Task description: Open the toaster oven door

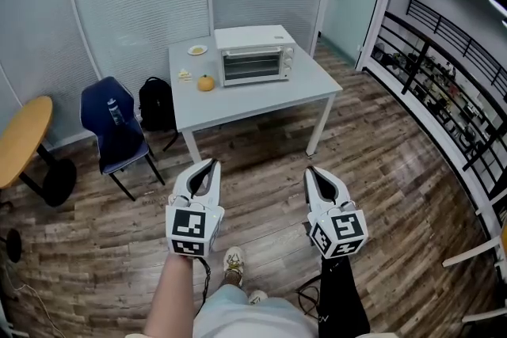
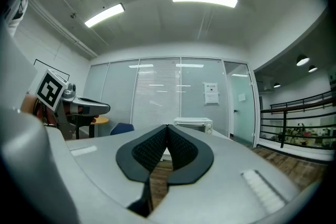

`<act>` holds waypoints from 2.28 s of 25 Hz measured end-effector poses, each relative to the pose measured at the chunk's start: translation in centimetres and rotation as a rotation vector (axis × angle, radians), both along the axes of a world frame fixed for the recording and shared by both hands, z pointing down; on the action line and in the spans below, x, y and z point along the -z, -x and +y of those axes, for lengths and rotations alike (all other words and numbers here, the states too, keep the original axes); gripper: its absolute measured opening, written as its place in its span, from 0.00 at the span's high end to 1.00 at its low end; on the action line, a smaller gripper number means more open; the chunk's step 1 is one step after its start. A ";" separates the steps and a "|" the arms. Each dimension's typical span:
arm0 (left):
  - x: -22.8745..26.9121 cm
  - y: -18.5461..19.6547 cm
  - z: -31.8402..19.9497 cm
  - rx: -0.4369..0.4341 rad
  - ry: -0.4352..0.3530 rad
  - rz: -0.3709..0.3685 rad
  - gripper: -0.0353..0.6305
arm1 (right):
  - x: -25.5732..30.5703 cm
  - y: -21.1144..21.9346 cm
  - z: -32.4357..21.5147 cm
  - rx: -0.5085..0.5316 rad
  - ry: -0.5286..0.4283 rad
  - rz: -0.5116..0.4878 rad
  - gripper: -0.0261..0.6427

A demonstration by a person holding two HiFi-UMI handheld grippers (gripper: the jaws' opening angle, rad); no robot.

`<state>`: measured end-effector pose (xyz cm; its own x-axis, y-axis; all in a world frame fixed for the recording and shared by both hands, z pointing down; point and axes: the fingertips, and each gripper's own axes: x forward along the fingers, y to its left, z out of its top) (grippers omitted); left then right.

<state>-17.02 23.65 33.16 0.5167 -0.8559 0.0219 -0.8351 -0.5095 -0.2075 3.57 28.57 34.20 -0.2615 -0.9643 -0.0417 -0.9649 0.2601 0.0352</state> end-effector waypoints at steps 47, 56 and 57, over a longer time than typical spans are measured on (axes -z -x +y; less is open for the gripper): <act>-0.3 -3.7 -35.2 -0.101 0.043 0.067 0.86 | 0.2 -1.0 -34.5 -0.060 0.040 -0.050 0.97; -1.4 -7.1 -45.4 -0.042 0.048 0.052 0.86 | -0.8 -5.0 -46.2 0.000 0.045 -0.061 0.96; -1.4 -7.6 -46.7 -0.032 0.046 0.048 0.86 | -0.8 -5.4 -47.8 0.011 0.045 -0.060 0.96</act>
<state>-9.41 -23.10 34.56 0.5455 -0.8374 0.0358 -0.8264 -0.5445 -0.1434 9.00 -19.23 35.01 -0.2701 -0.9627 -0.0138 -0.9621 0.2704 -0.0342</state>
